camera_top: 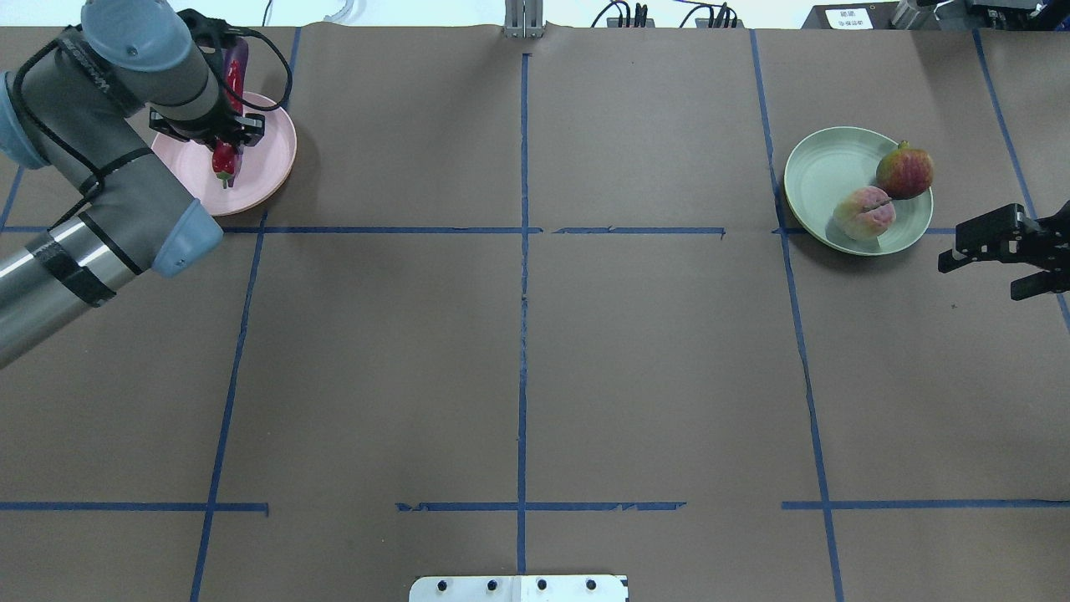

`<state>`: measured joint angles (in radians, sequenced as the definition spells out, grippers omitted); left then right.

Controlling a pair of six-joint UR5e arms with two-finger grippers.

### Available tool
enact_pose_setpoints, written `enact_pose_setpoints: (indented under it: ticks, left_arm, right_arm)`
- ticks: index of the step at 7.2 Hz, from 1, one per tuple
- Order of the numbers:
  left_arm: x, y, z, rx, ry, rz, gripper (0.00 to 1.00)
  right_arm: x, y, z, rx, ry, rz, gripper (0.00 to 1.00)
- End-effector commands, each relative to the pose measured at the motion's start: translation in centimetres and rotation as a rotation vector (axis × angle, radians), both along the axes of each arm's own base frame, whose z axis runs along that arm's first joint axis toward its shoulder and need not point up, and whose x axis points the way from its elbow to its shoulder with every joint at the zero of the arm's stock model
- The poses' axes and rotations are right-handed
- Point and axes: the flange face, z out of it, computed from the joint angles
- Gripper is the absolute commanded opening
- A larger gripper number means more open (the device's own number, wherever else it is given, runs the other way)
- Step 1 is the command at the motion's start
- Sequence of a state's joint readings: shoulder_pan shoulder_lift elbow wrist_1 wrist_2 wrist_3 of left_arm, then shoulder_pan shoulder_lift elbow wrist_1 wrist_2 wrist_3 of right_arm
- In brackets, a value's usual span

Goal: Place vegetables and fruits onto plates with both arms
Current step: 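Place the red chili beside the eggplant on the pink plate with the left gripper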

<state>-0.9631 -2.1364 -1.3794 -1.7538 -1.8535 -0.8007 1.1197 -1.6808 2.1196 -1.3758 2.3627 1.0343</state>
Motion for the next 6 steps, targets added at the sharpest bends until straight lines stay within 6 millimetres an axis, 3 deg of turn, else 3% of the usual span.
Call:
enact_pose_setpoints:
  ticks: [1,3,4,5,6]
  left_arm:
    - [-1.2,-0.6,0.3,0.012,0.010,0.059,1.00]
    - [-2.7,0.4,0.4,-0.023,0.105,0.097,1.00]
    - [-8.5,2.6,0.5,-0.059,0.245,0.125,1.00]
    - [-12.2,6.9,1.2,-0.016,0.329,0.224,1.00]
    - [-15.2,11.2,3.0,0.047,0.303,0.286,1.00]
  right_arm:
    - [0.1,0.1,0.0,-0.004,-0.001,0.002,1.00]
    - [0.1,0.1,0.2,-0.012,0.003,0.003,1.00]
    - [1.1,1.4,1.5,-0.024,0.016,0.007,1.00]
    - [2.4,2.7,1.8,-0.038,0.019,0.017,1.00]
    - [3.3,2.5,2.5,-0.043,0.028,0.030,1.00]
